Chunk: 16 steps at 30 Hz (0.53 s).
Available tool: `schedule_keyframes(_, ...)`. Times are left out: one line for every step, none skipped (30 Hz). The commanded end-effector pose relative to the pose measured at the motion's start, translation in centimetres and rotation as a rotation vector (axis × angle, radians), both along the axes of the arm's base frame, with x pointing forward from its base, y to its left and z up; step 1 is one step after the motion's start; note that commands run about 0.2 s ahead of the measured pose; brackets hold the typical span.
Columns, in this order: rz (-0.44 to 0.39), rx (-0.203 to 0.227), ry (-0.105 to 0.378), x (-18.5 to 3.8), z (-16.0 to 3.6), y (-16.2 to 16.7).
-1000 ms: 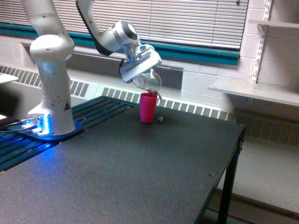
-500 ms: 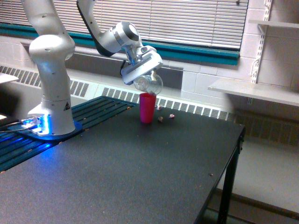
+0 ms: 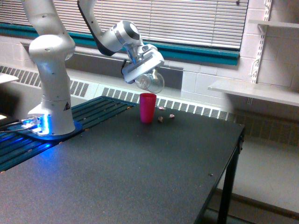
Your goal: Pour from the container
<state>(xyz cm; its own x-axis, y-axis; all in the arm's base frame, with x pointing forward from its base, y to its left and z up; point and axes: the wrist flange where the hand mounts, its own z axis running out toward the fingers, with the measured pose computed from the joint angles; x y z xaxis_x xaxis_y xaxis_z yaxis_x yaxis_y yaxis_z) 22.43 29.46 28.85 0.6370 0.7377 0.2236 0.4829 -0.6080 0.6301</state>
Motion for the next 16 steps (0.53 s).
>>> schedule_keyframes(0.004,0.003,-0.009,0.0,0.2,0.3)
schedule_keyframes(0.0,0.007,-0.009,0.2,0.3,0.2)
schedule_keyframes(-0.006,0.014,-0.011,0.5,0.4,0.0)
schedule_keyframes(-0.009,0.017,-0.011,0.6,0.5,-0.1)
schedule_keyframes(-0.014,0.022,-0.012,0.9,0.6,-0.2)
schedule_keyframes(-0.021,0.029,-0.013,1.2,0.8,-0.5)
schedule_keyframes(-0.031,0.039,-0.015,1.6,1.0,-0.9)
schedule_keyframes(-0.036,0.043,-0.015,1.9,1.1,-1.1)
schedule_keyframes(-0.042,0.049,-0.015,2.1,1.3,-1.5)
schedule_keyframes(-0.048,0.055,-0.015,2.4,1.4,-1.8)
schedule_keyframes(-0.057,0.063,-0.017,2.7,1.6,-2.2)
schedule_keyframes(-0.062,0.068,-0.017,2.9,1.7,-2.5)
schedule_keyframes(-0.065,0.074,-0.017,3.1,1.9,-2.8)
schedule_keyframes(-0.069,0.08,-0.015,3.3,2.0,-3.1)
schedule_keyframes(-0.078,0.09,-0.017,3.6,2.2,-3.6)
schedule_keyframes(-0.081,0.093,-0.018,3.7,2.3,-3.8)
